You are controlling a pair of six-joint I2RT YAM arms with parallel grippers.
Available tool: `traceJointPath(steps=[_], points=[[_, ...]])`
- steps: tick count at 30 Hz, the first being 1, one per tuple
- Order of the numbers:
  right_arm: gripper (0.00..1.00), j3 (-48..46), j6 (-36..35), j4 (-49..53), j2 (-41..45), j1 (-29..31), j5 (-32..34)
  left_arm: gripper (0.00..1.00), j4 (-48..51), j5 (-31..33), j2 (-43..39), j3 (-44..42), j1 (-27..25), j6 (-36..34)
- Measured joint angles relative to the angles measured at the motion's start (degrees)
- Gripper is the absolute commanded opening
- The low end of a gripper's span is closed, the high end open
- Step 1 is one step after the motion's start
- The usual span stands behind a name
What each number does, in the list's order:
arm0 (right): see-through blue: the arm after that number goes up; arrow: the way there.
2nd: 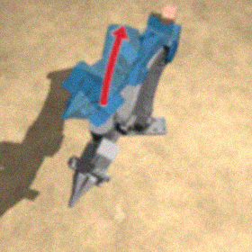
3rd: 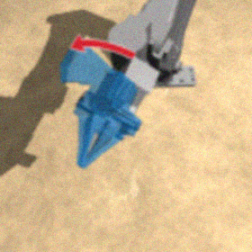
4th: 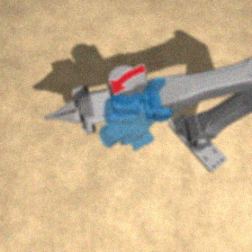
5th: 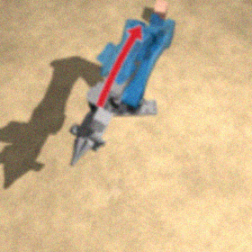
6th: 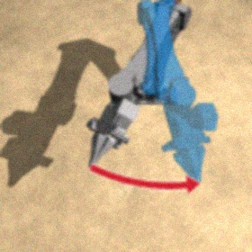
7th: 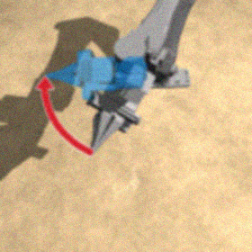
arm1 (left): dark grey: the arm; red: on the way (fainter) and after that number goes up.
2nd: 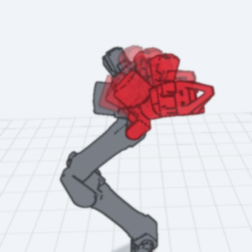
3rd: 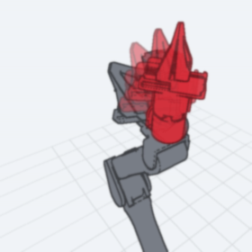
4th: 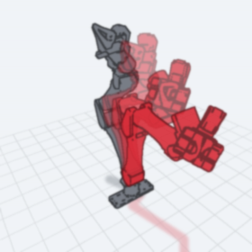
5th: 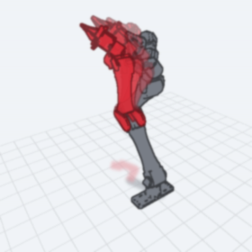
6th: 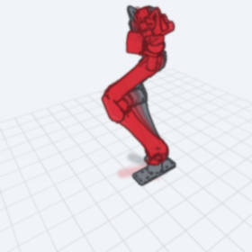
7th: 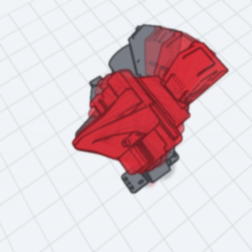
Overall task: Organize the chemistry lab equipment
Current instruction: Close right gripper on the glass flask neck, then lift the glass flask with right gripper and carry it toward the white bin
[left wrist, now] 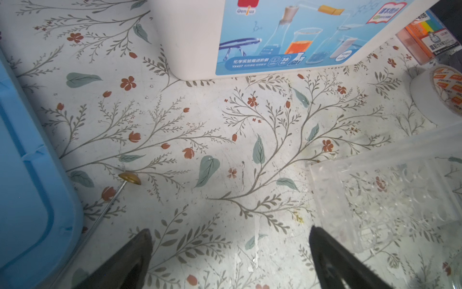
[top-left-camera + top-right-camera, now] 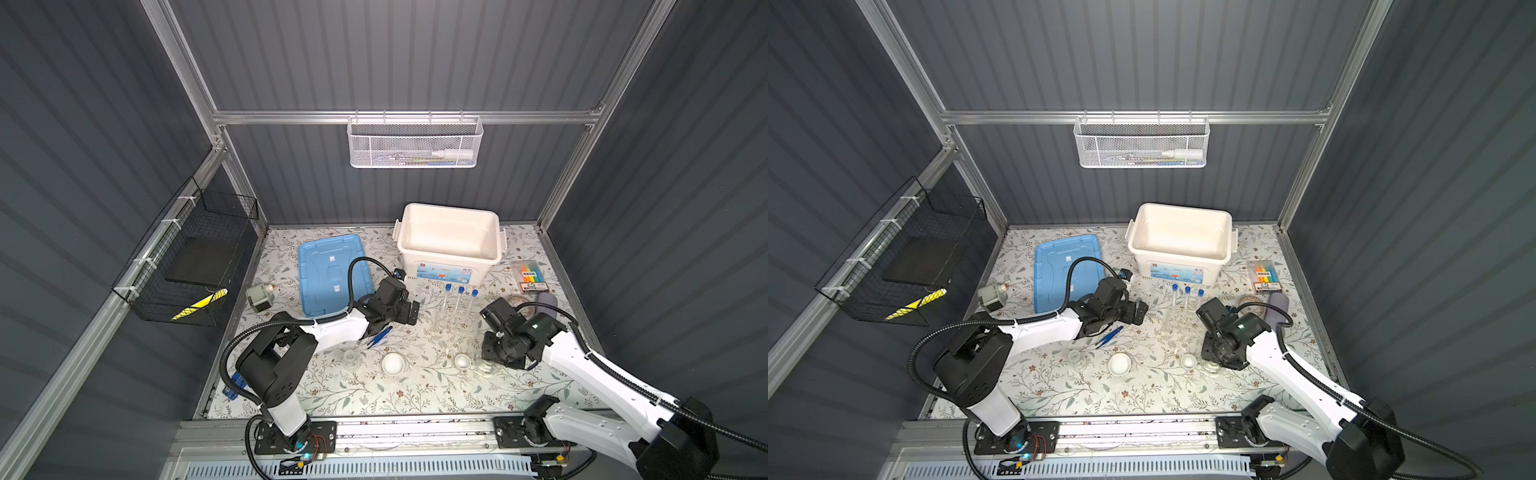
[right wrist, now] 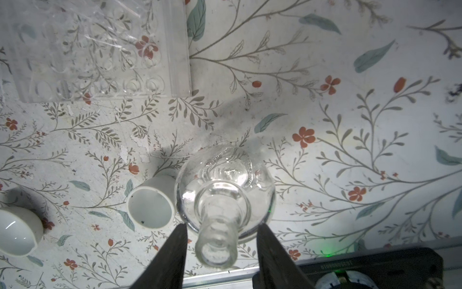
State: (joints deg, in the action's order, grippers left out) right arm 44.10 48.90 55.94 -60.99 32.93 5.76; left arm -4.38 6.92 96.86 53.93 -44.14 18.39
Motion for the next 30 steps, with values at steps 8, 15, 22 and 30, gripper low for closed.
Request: traceJointPath(steps=[8,15,22,30], points=[[0.35,-0.3,-0.4,-0.4,-1.2,0.1,-0.2,1.00,0.0,0.2,0.0,0.0,0.0,0.0],[0.26,-0.6,-1.1,-0.9,-1.8,0.1,-0.2,1.00,0.0,0.7,0.0,-0.1,0.0,0.0],[0.17,-0.5,-1.5,-0.4,-1.4,0.1,0.7,1.00,0.0,1.1,0.0,-0.1,0.0,0.0],[0.16,0.6,-2.9,3.0,-0.9,-0.3,3.2,1.00,0.0,1.3,0.0,-0.1,0.0,0.0]])
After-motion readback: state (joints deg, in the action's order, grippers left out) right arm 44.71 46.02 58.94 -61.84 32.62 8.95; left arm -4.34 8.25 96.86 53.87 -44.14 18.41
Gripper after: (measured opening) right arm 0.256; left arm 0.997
